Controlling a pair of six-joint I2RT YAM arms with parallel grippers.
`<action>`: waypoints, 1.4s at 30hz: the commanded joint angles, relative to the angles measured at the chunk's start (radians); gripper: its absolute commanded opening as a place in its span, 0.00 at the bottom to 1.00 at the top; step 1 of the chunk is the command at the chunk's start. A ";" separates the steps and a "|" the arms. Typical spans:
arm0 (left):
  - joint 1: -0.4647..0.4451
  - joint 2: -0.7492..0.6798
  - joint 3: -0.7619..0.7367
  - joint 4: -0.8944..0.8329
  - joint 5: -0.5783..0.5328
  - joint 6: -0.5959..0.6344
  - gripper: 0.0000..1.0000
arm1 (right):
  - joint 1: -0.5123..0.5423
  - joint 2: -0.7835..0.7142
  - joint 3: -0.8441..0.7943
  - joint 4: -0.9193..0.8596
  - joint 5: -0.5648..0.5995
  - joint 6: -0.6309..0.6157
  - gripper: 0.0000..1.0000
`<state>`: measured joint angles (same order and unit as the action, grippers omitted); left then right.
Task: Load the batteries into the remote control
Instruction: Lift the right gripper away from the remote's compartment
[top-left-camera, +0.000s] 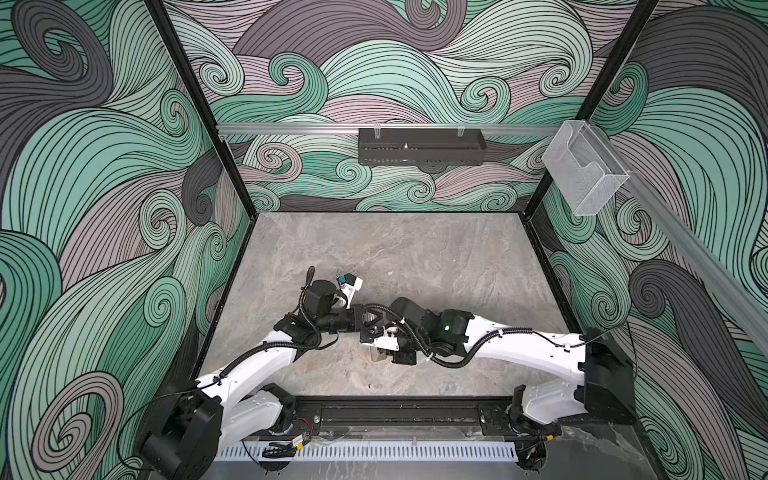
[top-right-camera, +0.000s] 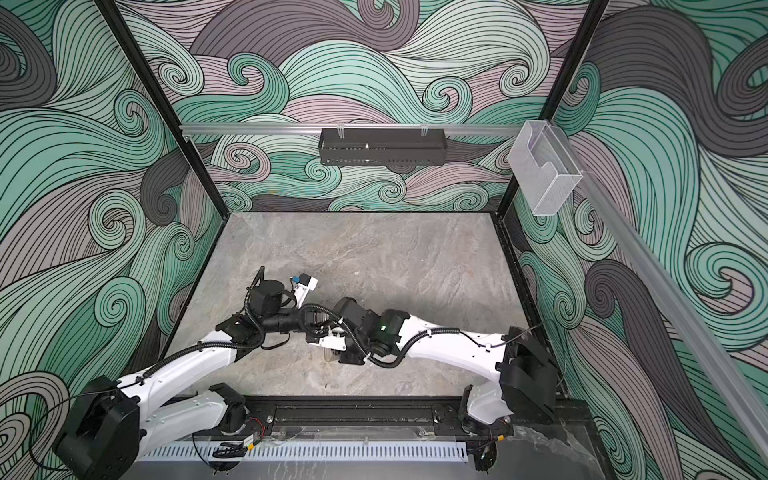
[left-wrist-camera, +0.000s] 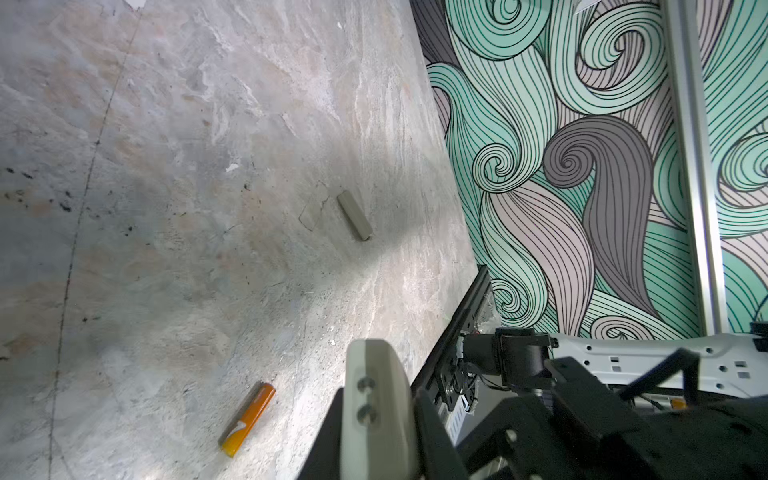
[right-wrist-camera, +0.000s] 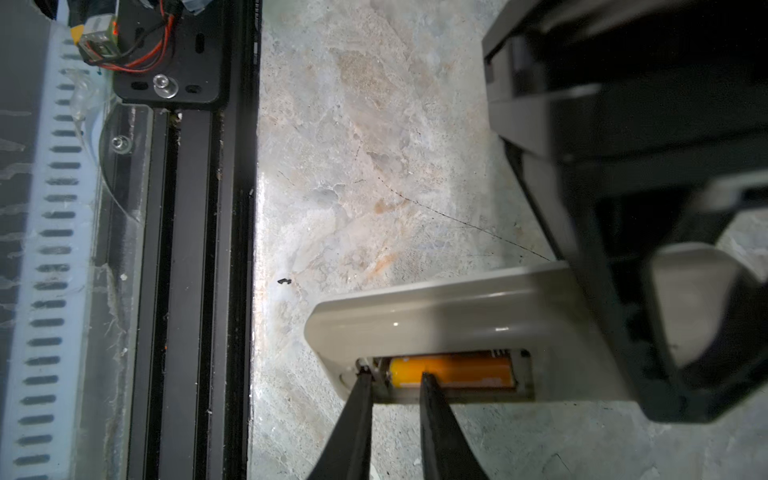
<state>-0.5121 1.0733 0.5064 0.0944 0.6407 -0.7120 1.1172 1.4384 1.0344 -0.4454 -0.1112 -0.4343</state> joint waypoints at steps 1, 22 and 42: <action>-0.004 -0.037 0.008 0.059 0.006 -0.023 0.00 | -0.060 -0.070 -0.025 0.019 -0.005 0.095 0.29; 0.000 -0.058 -0.048 0.161 -0.228 -0.091 0.00 | -0.231 -0.066 -0.027 0.122 -0.222 0.513 0.50; 0.000 -0.039 -0.050 0.198 -0.213 -0.105 0.00 | -0.231 0.068 0.023 0.161 -0.240 0.573 0.48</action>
<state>-0.5129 1.0306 0.4522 0.2497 0.4263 -0.8059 0.8871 1.4910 1.0306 -0.3035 -0.3416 0.1173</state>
